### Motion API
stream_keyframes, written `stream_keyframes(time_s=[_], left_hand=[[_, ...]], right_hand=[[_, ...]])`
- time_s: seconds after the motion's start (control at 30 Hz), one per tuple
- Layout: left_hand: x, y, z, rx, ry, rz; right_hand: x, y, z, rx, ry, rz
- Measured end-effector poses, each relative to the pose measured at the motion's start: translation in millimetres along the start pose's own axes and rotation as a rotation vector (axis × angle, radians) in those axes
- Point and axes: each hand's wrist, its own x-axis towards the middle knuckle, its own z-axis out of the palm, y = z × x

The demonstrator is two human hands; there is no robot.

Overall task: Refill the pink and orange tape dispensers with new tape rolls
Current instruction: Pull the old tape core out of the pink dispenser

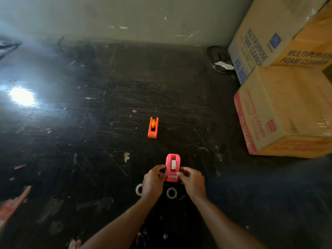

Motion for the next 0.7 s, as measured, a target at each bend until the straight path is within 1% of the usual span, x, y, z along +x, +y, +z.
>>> stream_keyframes(time_s=[0.13, 0.23, 0.5, 0.7], left_hand=[[1, 2, -1, -0.006, -0.01, -0.002], [0, 3, -3, -0.014, -0.012, 0.012], [-1, 2, -2, -0.038, -0.014, 0.041], [-2, 3, -2, -0.003, -0.004, 0.056]], right_hand=[[-1, -7, -2, -0.055, 0.046, -0.042], [0, -14, -4, -0.106, 0.061, -0.123], [12, -28, -14, -0.377, -0.08, -0.292], [22, -43, -16, -0.517, -0.153, -0.343]])
